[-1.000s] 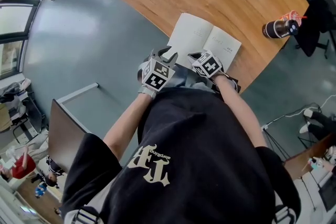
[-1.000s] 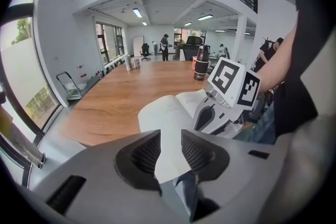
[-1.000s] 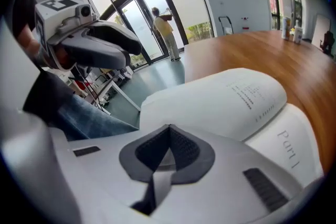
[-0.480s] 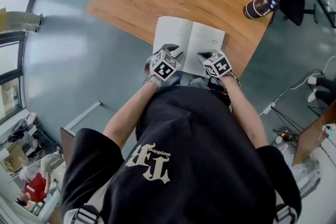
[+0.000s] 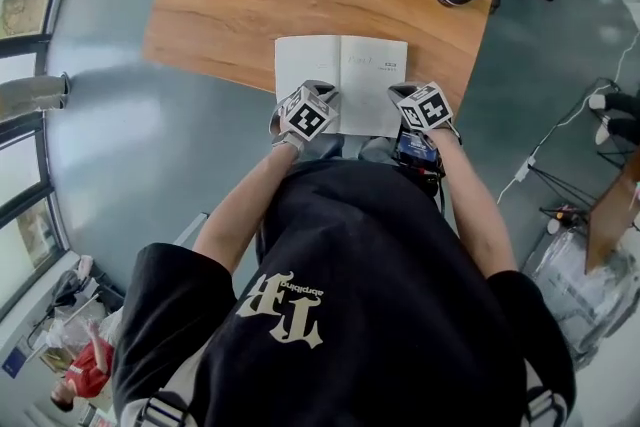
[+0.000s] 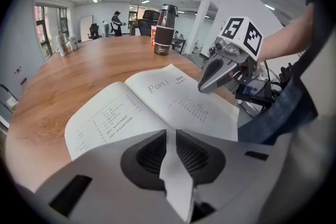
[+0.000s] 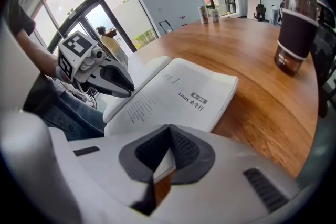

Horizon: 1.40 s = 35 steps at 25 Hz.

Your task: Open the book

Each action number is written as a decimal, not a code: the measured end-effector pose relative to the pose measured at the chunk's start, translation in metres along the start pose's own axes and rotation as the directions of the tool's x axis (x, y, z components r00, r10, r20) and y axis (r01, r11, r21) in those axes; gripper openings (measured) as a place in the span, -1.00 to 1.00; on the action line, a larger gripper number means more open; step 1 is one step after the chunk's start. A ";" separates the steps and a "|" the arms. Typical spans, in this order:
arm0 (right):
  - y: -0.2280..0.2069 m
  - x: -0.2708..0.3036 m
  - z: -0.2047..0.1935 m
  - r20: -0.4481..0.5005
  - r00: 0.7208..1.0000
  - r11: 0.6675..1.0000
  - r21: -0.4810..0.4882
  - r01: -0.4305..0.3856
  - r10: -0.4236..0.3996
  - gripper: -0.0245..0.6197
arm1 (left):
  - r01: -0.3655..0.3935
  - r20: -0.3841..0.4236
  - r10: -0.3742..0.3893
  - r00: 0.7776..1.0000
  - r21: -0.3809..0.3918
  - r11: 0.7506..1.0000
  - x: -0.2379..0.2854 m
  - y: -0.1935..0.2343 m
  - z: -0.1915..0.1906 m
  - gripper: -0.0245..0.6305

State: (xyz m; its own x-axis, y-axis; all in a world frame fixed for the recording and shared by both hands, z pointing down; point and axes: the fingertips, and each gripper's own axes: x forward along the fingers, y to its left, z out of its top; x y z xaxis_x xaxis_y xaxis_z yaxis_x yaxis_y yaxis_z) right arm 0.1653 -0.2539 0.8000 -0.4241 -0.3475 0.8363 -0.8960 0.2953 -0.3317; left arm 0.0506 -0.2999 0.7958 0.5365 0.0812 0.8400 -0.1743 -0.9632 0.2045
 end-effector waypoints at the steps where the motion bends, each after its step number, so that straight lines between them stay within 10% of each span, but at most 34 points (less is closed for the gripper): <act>1: -0.001 0.000 0.000 0.004 1.000 1.000 0.012 -0.006 0.006 -0.96 | 0.008 -0.004 -0.008 1.000 0.000 1.000 0.001 0.000 0.000 -0.72; 35: -0.002 0.001 -0.003 0.015 1.000 0.999 -0.042 -0.002 0.002 -0.96 | 0.014 0.020 -0.013 1.000 -0.063 0.998 0.008 0.001 -0.002 -0.72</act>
State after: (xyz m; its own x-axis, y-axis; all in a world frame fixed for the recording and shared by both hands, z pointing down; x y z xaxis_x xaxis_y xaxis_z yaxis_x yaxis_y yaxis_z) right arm 0.1672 -0.2520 0.8032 -0.4282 -0.3599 0.8289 -0.8889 0.3330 -0.3145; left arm 0.0528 -0.2996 0.8038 0.5551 0.0886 0.8271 -0.2183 -0.9440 0.2476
